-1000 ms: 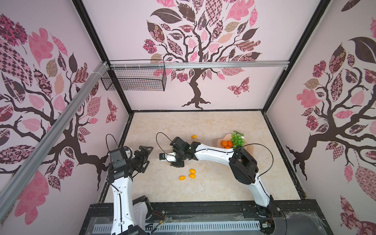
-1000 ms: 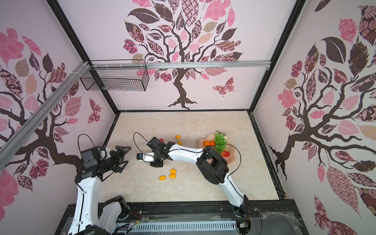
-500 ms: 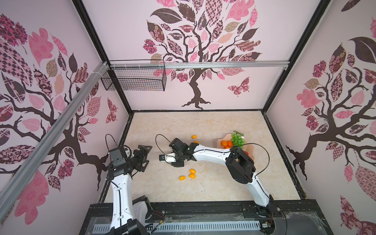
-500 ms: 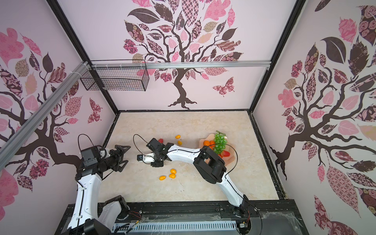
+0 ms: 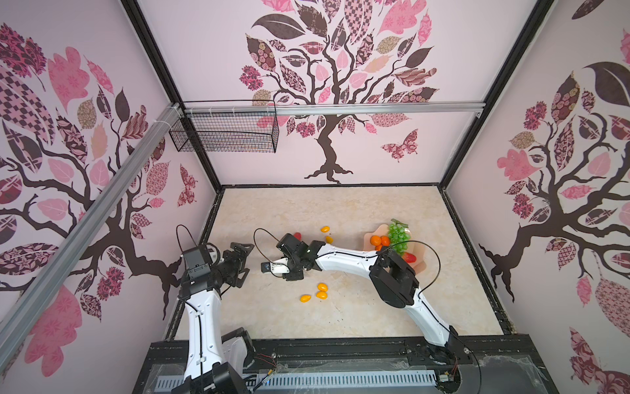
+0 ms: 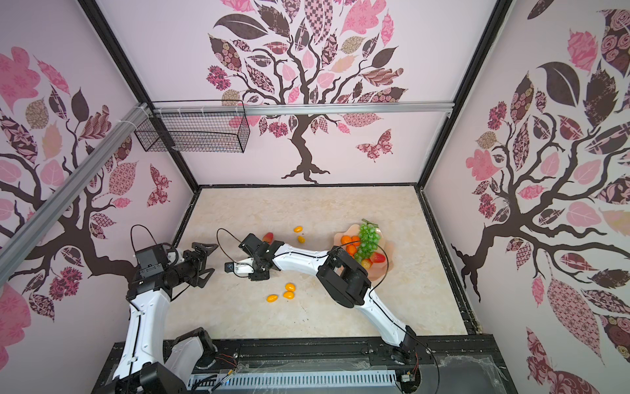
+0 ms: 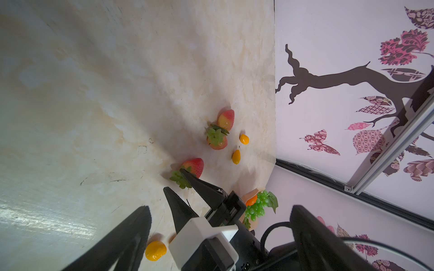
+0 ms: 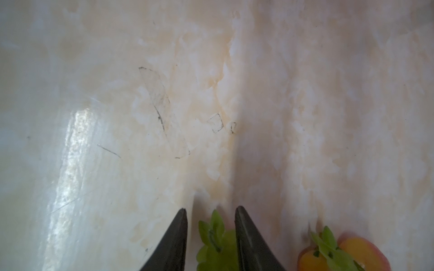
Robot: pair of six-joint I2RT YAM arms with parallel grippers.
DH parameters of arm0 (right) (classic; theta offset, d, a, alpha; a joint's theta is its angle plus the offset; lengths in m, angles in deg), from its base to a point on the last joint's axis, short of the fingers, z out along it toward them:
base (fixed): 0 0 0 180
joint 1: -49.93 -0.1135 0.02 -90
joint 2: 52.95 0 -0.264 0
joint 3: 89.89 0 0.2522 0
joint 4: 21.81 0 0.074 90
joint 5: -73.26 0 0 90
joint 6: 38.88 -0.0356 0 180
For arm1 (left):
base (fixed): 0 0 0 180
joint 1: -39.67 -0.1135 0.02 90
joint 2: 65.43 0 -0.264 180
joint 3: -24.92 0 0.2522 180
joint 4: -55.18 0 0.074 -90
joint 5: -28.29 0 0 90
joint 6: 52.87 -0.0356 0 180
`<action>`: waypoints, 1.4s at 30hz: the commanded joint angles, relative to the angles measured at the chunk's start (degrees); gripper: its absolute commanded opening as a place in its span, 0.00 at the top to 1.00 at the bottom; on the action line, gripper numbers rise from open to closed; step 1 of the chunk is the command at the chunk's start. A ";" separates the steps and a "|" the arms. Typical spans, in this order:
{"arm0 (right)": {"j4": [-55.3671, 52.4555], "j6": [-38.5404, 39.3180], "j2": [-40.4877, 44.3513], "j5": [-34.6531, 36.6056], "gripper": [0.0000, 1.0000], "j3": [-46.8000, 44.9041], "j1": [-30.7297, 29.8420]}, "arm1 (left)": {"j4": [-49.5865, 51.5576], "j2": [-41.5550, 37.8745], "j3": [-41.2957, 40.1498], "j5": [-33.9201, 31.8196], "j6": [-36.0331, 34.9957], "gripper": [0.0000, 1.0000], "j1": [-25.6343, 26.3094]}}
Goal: Arrange fruit in a fruit bowl
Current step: Pick up the fruit from the center of the table.
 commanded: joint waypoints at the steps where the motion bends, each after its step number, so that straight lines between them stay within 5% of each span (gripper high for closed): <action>1: -2.31 0.90 -2.49 1.10 0.64 1.54 -0.42 | -1.27 -0.07 0.72 0.50 0.01 0.03 -0.31; 42: -0.87 0.44 -1.60 4.09 1.00 1.21 -0.38 | -0.10 0.30 1.05 1.30 -1.72 0.02 -0.31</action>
